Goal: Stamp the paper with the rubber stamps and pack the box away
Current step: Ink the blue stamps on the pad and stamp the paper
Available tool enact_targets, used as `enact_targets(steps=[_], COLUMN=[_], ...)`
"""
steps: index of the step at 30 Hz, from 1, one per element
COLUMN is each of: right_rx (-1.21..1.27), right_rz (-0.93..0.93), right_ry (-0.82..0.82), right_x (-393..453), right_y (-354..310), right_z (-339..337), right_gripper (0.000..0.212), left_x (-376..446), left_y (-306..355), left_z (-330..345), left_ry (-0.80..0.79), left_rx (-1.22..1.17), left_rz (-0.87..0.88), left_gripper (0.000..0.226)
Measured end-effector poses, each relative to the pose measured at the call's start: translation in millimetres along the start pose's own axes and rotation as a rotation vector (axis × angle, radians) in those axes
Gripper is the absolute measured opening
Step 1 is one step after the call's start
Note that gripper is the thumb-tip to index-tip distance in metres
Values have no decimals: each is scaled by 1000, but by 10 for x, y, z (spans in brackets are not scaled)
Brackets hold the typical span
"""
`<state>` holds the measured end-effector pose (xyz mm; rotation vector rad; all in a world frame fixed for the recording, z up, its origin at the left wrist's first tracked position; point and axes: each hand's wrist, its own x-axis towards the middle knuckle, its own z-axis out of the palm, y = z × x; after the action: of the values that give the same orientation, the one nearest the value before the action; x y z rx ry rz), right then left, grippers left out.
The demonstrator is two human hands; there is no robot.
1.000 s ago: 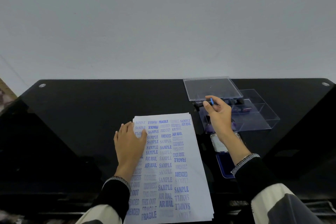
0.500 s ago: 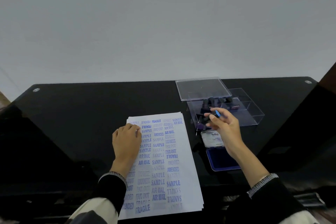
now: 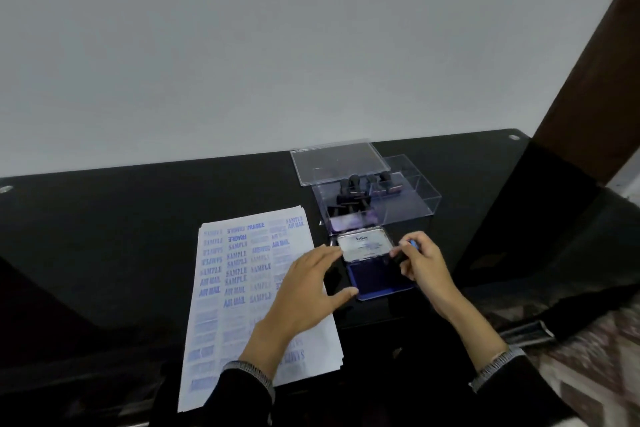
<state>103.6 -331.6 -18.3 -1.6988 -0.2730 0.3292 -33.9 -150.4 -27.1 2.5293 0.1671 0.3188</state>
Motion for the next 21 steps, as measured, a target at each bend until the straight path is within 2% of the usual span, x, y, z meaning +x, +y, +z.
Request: enact_targets(steps=[2, 4, 14, 21], right_rx=[-32, -103, -320, -408], right_rz=[-17, -38, -164, -194], right_ry=[5, -6, -22, -31], right_x=[6, 11, 30, -2], right_y=[-10, -17, -60, -46], right_z=[-19, -21, 54, 106], right_gripper=[19, 22, 14, 21], left_x=[41, 63, 51, 22], left_y=[7, -7, -74, -68], left_z=[68, 115, 240, 239], left_ry=[-70, -98, -67, -58], left_rx=[88, 123, 69, 46], left_rz=[3, -2, -15, -17], left_gripper=[85, 90, 83, 82])
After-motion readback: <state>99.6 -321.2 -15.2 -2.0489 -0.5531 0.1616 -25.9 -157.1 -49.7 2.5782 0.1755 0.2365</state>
